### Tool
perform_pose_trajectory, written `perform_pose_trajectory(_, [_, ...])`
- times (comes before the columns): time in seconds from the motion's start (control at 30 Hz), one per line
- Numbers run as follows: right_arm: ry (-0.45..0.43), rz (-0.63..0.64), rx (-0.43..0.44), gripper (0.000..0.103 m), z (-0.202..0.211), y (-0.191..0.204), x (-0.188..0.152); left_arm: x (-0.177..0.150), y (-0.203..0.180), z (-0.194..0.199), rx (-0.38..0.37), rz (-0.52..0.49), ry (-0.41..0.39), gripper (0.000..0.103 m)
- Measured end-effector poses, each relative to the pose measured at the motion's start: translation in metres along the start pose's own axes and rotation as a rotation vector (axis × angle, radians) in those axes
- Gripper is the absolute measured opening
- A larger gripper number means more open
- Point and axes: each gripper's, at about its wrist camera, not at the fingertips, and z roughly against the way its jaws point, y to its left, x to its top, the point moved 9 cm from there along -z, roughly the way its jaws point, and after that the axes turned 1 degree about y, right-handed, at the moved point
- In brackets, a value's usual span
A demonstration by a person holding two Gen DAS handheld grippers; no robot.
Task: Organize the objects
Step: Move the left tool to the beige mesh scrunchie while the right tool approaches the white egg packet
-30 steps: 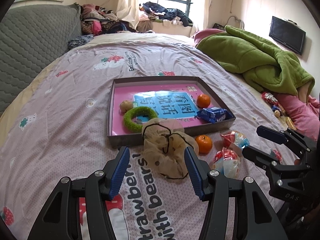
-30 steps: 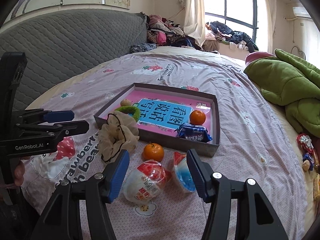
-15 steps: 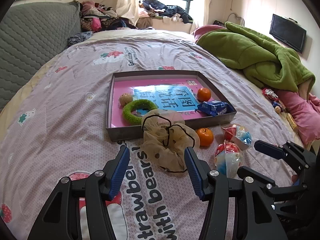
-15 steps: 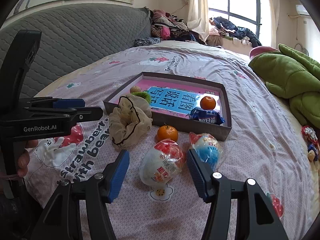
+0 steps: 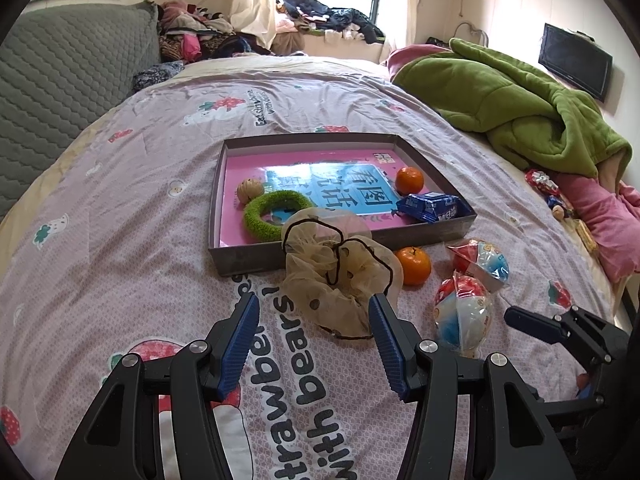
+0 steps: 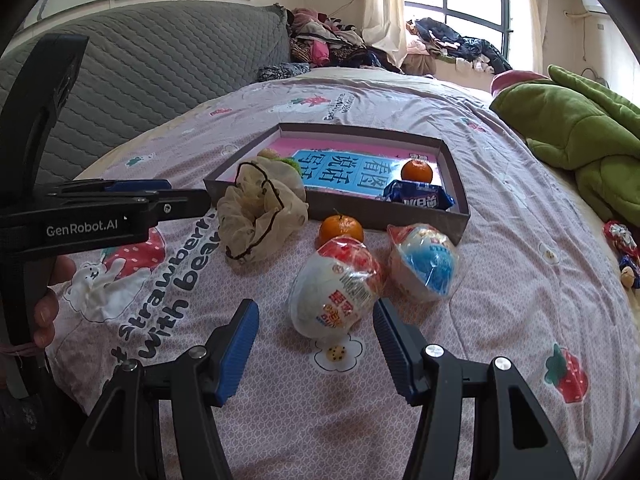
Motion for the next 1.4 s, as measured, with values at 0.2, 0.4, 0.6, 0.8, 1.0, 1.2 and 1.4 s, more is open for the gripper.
perform_pose_trajectory(0.2, [0.008, -0.044, -0.03, 0.059, -0.006, -0.004, -0.006, -0.003, 0.004, -0.008, -0.004, 0.011, 0.002, 0.059])
perform_pose_trajectory(0.4, [0.007, -0.075, -0.037, 0.059, -0.009, -0.009, -0.005, -0.005, 0.009, -0.023, 0.012, 0.021, 0.021, 0.059])
perform_pose_trajectory(0.6, [0.021, -0.108, -0.035, 0.059, -0.016, -0.011, -0.006, -0.007, 0.014, -0.035, 0.005, 0.045, 0.036, 0.059])
perform_pose_trajectory(0.8, [0.027, -0.147, -0.026, 0.059, -0.022, -0.015, -0.006, -0.005, 0.015, -0.041, -0.007, 0.061, 0.039, 0.059])
perform_pose_trajectory(1.0, [0.021, -0.151, -0.035, 0.059, -0.025, -0.013, -0.004, -0.004, 0.013, -0.047, 0.001, 0.053, 0.045, 0.059])
perform_pose_trajectory(1.2, [0.01, -0.17, -0.039, 0.059, -0.03, -0.01, 0.001, 0.0, 0.013, -0.057, 0.008, 0.05, 0.05, 0.059])
perform_pose_trajectory(1.4, [0.003, -0.182, -0.029, 0.059, -0.039, -0.005, 0.007, -0.001, 0.018, -0.071, 0.022, 0.06, 0.069, 0.059])
